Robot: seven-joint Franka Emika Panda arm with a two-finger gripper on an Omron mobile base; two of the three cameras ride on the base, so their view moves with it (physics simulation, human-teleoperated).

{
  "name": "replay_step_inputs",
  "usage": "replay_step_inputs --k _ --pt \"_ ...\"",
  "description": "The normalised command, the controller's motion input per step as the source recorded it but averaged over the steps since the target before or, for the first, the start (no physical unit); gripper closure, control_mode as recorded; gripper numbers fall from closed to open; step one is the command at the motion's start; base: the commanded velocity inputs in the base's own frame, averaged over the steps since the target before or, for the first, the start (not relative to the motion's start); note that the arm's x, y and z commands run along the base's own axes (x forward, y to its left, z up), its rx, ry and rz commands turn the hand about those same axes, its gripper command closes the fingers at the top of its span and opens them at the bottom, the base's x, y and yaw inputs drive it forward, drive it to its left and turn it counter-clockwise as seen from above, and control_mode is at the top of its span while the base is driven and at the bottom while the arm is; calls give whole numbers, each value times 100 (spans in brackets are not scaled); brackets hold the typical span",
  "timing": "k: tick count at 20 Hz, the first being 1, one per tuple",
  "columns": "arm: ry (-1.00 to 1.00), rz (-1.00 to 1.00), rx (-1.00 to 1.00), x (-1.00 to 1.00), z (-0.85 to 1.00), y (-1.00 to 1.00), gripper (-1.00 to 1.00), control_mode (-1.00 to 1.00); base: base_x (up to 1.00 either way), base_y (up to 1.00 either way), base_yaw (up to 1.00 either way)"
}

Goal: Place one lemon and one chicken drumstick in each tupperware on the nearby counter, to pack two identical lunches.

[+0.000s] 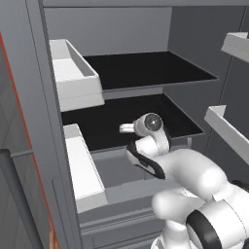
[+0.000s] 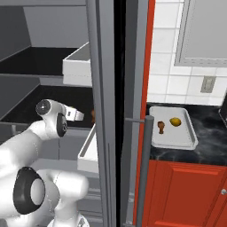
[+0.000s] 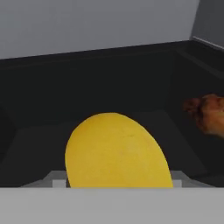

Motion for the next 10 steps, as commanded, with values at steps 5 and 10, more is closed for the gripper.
replay_step_inputs --k 5,10 --pt "-1 0 0 -88 98 -9 100 -100 0 0 0" --pt "15 0 0 -64 96 -2 100 -100 0 0 0"
